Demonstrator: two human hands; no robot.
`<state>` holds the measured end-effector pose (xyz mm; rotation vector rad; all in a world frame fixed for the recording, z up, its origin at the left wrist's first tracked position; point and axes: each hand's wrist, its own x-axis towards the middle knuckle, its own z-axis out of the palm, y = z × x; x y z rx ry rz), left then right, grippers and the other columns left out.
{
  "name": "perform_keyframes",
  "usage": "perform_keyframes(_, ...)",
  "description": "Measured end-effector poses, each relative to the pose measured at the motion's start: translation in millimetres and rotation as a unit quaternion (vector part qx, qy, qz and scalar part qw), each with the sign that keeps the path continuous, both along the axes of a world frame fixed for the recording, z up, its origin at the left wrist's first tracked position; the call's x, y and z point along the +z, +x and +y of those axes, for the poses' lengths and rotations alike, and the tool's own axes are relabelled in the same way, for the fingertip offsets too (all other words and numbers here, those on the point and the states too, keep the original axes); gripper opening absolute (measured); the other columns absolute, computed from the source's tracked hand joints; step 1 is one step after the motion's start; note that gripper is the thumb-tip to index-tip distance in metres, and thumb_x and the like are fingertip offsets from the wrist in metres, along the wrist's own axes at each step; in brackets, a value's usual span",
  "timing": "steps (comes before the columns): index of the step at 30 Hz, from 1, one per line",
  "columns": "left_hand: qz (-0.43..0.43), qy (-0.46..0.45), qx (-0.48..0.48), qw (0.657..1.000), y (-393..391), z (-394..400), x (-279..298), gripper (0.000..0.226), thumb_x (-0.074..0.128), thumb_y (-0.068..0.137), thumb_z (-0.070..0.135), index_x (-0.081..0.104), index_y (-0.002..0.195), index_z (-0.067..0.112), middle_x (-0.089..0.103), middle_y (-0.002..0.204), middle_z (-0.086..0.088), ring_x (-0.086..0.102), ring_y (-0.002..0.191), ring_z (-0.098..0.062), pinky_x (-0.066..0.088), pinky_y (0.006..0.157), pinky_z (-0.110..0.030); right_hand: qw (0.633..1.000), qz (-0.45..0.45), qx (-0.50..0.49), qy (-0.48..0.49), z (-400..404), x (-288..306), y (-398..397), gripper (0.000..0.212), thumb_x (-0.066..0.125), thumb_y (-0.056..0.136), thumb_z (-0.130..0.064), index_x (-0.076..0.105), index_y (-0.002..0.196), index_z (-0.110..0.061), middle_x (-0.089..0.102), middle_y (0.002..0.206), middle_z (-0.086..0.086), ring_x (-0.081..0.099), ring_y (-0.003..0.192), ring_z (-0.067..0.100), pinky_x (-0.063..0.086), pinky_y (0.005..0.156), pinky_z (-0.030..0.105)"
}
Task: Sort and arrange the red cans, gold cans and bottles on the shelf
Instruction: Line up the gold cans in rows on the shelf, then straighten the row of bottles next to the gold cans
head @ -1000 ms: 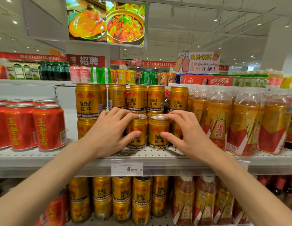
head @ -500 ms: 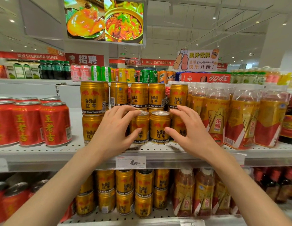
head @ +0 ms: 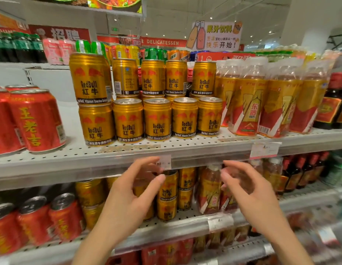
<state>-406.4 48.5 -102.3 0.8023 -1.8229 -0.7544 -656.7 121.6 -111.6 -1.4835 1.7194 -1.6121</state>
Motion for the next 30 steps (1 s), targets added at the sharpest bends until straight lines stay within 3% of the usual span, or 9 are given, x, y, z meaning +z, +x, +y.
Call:
perform_keyframes(3, 0.022, 0.052, 0.006, 0.998, -3, 3, -22, 0.027, 0.065, 0.091, 0.029, 0.065, 0.116, 0.038, 0.074, 0.101, 0.017, 0.068, 0.100, -0.001, 0.050, 0.084, -0.012, 0.998, -0.021, -0.010, 0.055, 8, -27, -10, 0.020, 0.069, 0.093, -0.027, 0.068, 0.113, -0.032, 0.071, 0.092, -0.015, 0.069, 0.083, 0.016, 0.056, 0.072, 0.018)
perform_keyframes(8, 0.030, 0.096, 0.028, 0.995, -33, 14, -38, 0.025, 0.067, 0.092, 0.025, 0.066, 0.115, 0.035, 0.074, 0.101, 0.014, 0.068, 0.101, -0.005, 0.053, 0.087, -0.021, 0.997, -0.022, -0.009, 0.071, 17, -39, -42, 0.017, 0.068, 0.095, -0.025, 0.069, 0.111, -0.028, 0.071, 0.084, -0.012, 0.067, 0.074, 0.006, 0.051, 0.067, 0.011)
perform_keyframes(11, 0.021, 0.099, 0.043, 0.994, -62, 21, -40, 0.023, 0.066, 0.092, 0.032, 0.066, 0.114, 0.038, 0.074, 0.101, 0.014, 0.068, 0.101, -0.006, 0.054, 0.089, -0.029, 0.997, -0.015, 0.008, 0.070, 16, -39, -71, 0.017, 0.067, 0.094, -0.028, 0.069, 0.112, -0.030, 0.074, 0.086, -0.008, 0.070, 0.075, 0.007, 0.058, 0.073, 0.021)
perform_keyframes(14, 0.027, 0.094, 0.064, 0.993, -99, 29, -39, 0.022, 0.066, 0.093, 0.032, 0.066, 0.112, 0.040, 0.074, 0.101, 0.013, 0.069, 0.100, -0.008, 0.053, 0.090, -0.028, 0.997, -0.005, 0.027, 0.068, 18, -41, -108, 0.016, 0.067, 0.094, -0.031, 0.069, 0.109, -0.033, 0.075, 0.086, -0.005, 0.071, 0.079, 0.010, 0.059, 0.077, 0.028)
perform_keyframes(22, 0.034, 0.098, 0.083, 0.991, -200, 57, -30, 0.022, 0.065, 0.094, 0.026, 0.066, 0.113, 0.037, 0.074, 0.102, 0.011, 0.068, 0.101, -0.008, 0.055, 0.090, -0.029, 0.993, -0.005, 0.071, 0.094, 26, -33, -211, 0.013, 0.067, 0.093, -0.031, 0.071, 0.105, -0.034, 0.076, 0.089, -0.007, 0.072, 0.081, 0.009, 0.060, 0.080, 0.029)
perform_keyframes(30, 0.059, 0.094, 0.094, 0.989, -233, 61, -15, 0.021, 0.066, 0.092, 0.026, 0.068, 0.111, 0.035, 0.074, 0.102, 0.008, 0.069, 0.101, -0.010, 0.054, 0.093, -0.035, 0.993, -0.012, 0.080, 0.087, 23, -19, -240, 0.011, 0.066, 0.092, -0.031, 0.073, 0.101, -0.033, 0.076, 0.089, -0.009, 0.071, 0.083, 0.010, 0.061, 0.083, 0.037)
